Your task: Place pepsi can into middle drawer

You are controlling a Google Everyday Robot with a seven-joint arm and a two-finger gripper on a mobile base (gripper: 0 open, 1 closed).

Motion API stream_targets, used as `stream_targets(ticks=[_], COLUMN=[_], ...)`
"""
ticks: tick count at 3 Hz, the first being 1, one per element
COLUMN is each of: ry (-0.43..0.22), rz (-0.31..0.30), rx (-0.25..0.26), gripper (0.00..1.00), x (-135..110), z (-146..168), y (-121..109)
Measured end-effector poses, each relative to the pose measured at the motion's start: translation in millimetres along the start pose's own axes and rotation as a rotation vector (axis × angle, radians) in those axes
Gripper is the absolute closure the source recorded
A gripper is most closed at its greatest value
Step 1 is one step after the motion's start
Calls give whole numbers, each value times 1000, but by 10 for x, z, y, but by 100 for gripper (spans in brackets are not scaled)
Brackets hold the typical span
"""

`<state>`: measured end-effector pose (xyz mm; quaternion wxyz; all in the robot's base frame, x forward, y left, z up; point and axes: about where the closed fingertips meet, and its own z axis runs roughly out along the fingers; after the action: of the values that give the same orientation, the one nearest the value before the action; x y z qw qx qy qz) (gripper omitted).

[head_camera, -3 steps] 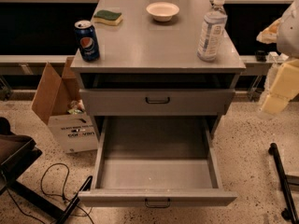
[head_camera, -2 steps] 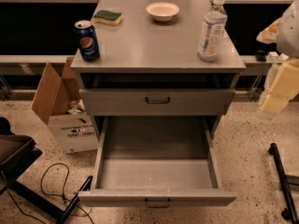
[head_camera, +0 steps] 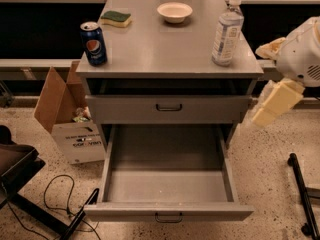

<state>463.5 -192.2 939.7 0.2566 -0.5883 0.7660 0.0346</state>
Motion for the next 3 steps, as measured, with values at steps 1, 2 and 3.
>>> stream_targets(ticks=[1,2,3], ry=[-220,-468,-640], rz=[-1,-31,-20], rx=[10,58,87], gripper=[0,0,0], x=[-89,-516,-1024], z=[441,742,814], y=[-85,-217,-294])
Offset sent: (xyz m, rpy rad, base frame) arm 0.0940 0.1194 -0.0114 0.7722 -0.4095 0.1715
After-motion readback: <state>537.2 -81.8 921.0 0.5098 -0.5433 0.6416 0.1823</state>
